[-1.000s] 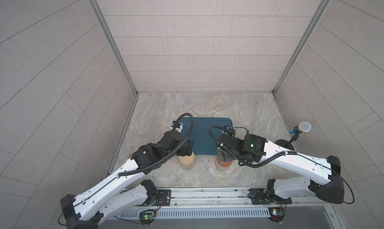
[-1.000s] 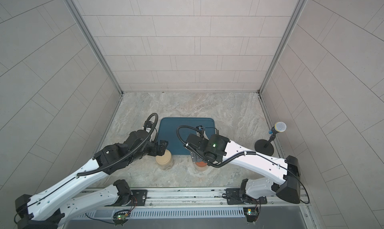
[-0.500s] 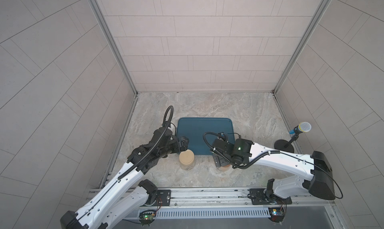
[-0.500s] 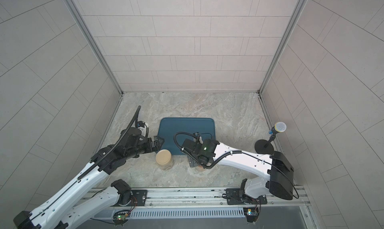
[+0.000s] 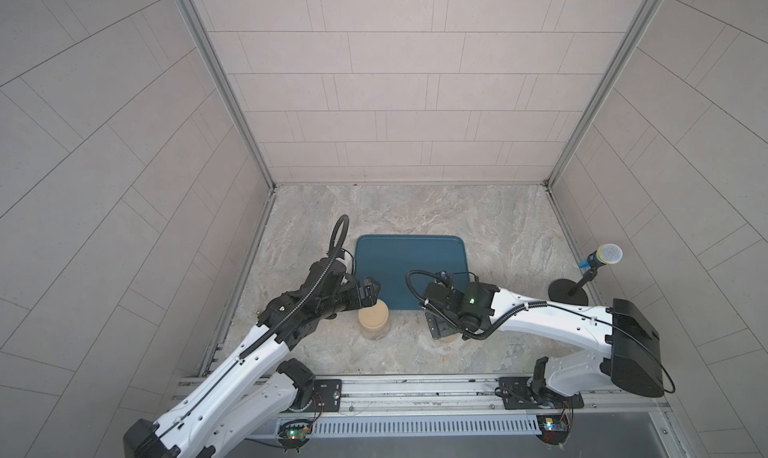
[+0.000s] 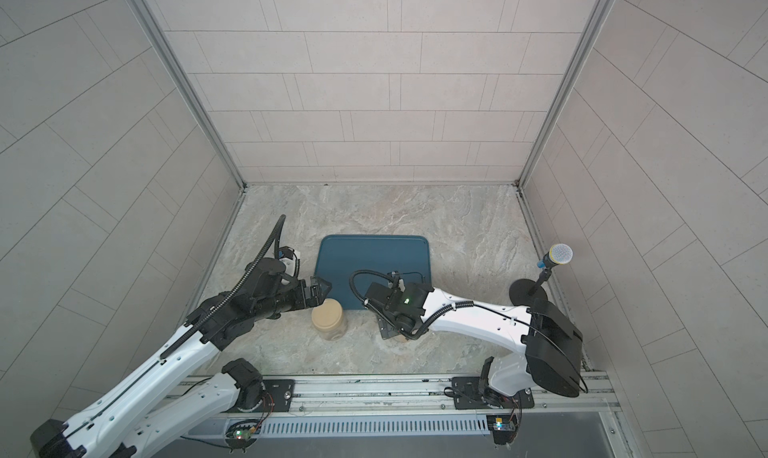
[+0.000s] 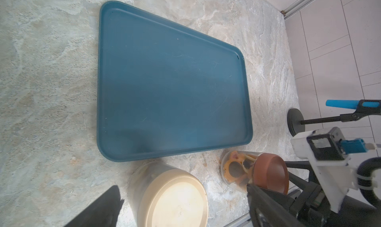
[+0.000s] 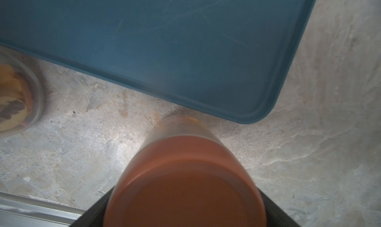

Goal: Pour the cookies out of the jar
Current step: Pick up the jar from the center of the board.

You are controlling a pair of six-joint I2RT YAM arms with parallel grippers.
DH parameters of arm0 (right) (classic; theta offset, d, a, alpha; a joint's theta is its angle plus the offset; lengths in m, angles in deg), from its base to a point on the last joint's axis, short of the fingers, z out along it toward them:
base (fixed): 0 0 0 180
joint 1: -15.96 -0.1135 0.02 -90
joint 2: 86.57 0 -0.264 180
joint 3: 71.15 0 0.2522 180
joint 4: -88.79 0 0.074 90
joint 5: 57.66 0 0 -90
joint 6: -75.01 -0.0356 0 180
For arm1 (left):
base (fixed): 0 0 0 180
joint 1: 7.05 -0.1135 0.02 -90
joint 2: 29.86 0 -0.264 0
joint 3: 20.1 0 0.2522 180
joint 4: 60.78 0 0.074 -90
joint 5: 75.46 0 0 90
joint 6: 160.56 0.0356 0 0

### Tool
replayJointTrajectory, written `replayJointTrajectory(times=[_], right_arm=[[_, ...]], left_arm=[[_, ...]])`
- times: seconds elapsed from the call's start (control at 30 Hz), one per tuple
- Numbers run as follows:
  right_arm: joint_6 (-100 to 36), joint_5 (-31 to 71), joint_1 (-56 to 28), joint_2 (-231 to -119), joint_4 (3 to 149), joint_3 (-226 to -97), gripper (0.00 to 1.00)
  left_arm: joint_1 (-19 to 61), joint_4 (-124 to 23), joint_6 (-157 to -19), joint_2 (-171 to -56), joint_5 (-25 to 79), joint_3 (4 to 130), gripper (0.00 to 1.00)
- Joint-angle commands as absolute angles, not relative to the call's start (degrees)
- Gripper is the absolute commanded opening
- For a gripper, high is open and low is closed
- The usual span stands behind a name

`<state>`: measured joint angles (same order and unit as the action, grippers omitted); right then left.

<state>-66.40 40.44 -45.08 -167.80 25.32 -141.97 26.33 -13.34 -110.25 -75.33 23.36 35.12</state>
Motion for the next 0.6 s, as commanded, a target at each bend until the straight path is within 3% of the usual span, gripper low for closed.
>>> replayJointTrajectory(times=[0.0, 0.13, 0.33, 0.37, 0.4, 0.5, 0.57], right_arm=[[-67.72, 40.72, -44.69, -166.74, 26.84, -140.21, 0.92], [-67.65, 41.71, -44.51, -166.21, 28.16, -138.56, 0.90], [-68.74, 42.16, -44.51, -165.20, 28.47, -137.23, 0.73], [-68.86, 42.31, -44.51, -165.00, 28.31, -137.11, 0.67], [-69.06, 42.51, -44.51, -164.76, 27.94, -137.16, 0.53], [-69.39, 43.51, -44.51, -163.22, 25.39, -138.41, 0.03], [-69.39, 44.85, -44.51, -160.91, 23.23, -140.28, 0.00]], left_arm=[[26.08, -14.07, -110.55, -73.05, 23.57, 34.36, 1.00], [26.08, -13.54, -110.55, -73.53, 23.83, 34.14, 1.00], [26.00, -13.55, -110.13, -73.03, 24.12, 33.98, 1.00], [26.07, -13.63, -109.99, -72.88, 24.15, 34.01, 0.99], [26.06, -13.78, -109.82, -72.84, 24.12, 34.07, 0.98], [26.08, -13.64, -108.16, -73.39, 23.01, 35.32, 0.96], [26.08, -13.64, -106.44, -73.97, 21.82, 36.82, 0.93]])
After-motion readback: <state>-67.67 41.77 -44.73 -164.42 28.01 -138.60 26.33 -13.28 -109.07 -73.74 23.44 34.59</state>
